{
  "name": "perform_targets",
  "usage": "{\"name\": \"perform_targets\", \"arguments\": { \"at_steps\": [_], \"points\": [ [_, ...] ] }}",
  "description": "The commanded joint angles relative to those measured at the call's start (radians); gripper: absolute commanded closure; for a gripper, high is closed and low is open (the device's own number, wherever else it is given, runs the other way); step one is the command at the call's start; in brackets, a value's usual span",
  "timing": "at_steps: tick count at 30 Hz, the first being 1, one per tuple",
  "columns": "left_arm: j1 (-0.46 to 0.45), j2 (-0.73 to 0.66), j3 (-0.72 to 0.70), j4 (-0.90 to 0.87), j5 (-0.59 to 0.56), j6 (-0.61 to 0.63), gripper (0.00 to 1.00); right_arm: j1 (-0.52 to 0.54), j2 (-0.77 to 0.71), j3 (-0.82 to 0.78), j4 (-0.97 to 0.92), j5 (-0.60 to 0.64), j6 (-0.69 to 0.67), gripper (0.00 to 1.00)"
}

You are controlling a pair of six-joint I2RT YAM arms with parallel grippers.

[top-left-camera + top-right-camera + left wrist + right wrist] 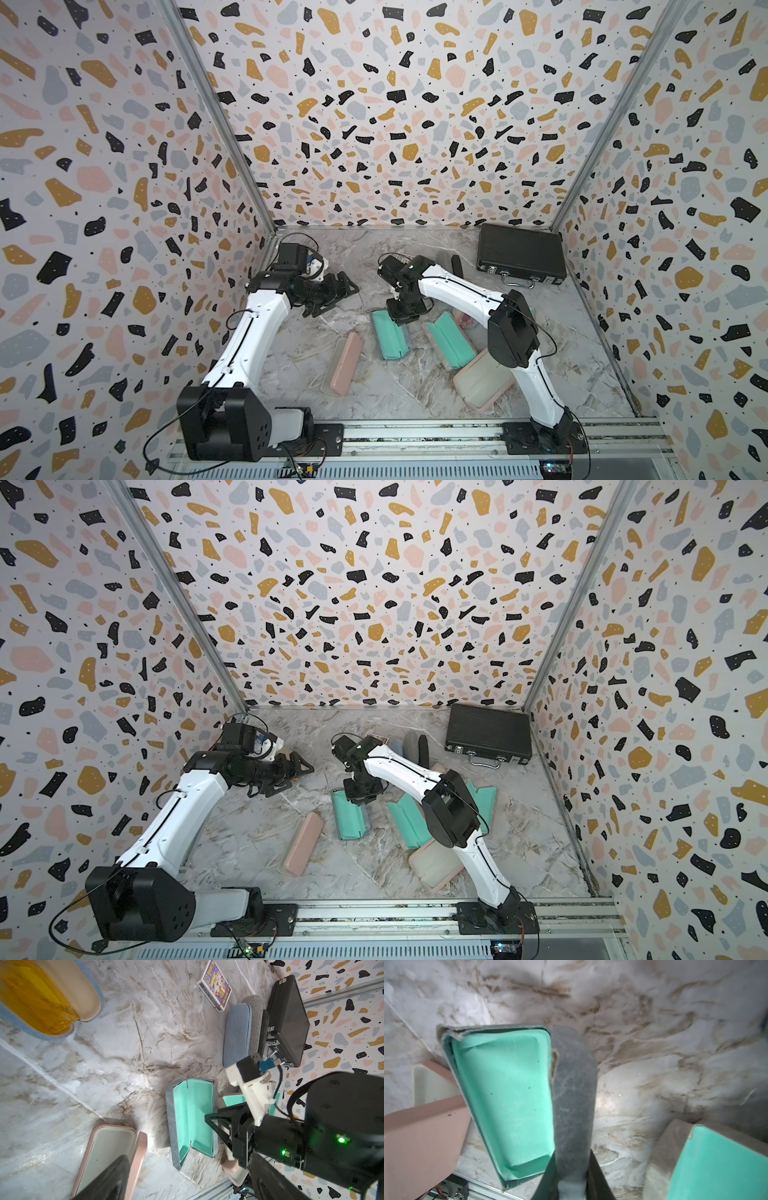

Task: Close the glasses case
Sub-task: Pick up the glasses case at the center of the board, then place the glasses case at the center of the board.

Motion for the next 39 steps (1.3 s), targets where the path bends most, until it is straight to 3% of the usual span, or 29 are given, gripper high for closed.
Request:
{"name": "perform_targets", "arguments": {
  "at_steps": [1, 12, 24, 33, 36, 39],
  "points": [
    [0.008, 0.014, -0.009, 0.038, -0.008, -0.003, 0.09, -0.048, -0.004, 0.075, -0.074, 0.011, -0.054, 0.84],
    [0.006, 0.137, -0.062, 0.172, 0.073, -0.066, 0.11, -0.14, 0.093, 0.178, -0.1, -0.034, -0.131, 0.78],
    [0.006, 0.213, -0.049, 0.188, 0.067, -0.066, 0.11, -0.153, 0.112, 0.237, -0.106, -0.06, -0.146, 0.55],
    [-0.018, 0.302, 0.027, 0.173, 0.069, -0.058, 0.14, -0.154, 0.028, 0.259, -0.163, -0.007, -0.167, 0.45],
    [-0.033, 0.327, 0.053, 0.167, 0.067, -0.056, 0.25, -0.156, -0.014, 0.231, -0.177, 0.034, -0.165, 0.44],
    [-0.058, 0.354, 0.07, 0.162, 0.067, -0.061, 0.53, -0.16, -0.061, 0.183, -0.177, 0.094, -0.159, 0.43]
  ]
}}
